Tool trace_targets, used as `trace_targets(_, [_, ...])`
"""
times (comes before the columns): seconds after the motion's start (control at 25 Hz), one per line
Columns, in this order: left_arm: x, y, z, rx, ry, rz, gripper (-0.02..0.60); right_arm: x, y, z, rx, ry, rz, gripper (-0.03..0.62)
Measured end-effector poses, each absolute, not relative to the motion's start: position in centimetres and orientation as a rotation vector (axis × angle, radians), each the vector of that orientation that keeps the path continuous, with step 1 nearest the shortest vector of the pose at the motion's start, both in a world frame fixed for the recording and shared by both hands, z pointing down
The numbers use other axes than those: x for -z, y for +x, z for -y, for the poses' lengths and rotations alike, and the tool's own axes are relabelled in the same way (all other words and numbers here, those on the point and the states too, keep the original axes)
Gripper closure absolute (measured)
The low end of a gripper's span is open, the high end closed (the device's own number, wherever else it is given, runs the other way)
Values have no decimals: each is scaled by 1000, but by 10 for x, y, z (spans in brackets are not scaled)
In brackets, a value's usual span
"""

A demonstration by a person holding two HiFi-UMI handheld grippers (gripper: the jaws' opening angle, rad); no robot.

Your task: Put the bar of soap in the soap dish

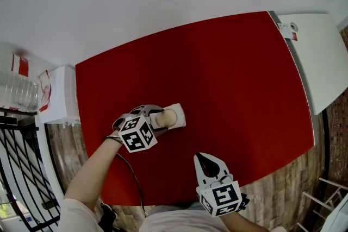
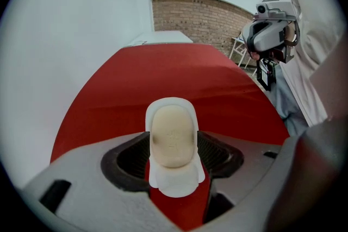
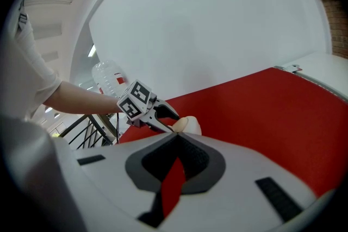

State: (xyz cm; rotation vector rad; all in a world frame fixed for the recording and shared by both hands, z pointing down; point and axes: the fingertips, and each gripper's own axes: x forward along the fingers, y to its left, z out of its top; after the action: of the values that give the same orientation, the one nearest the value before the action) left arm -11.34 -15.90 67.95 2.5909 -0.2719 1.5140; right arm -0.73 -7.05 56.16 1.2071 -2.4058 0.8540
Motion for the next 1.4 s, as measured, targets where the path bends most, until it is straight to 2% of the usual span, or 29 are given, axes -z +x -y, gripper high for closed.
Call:
trace_targets(0.52, [-640, -121, 141, -1492, 2592, 421, 315, -529, -5, 64, -774, 1200, 2454, 600])
trace_targets(0.64, [-620, -122, 134, -1460, 2602, 561, 387, -518, -5, 61, -745, 1192, 2476, 600])
trace_targets(0.76, [-594, -125, 125, -1383, 2604, 710, 500, -505, -5, 54, -710, 1175, 2495, 600])
trace_targets(0.96, [-549, -131, 100, -1251, 2610, 890, 567, -486, -12, 41, -637, 1132, 2533, 600])
trace_targets(1.4, [-442, -138, 10, -514, 2255, 1570, 574, -453, -22, 20, -608, 1077, 2573, 602])
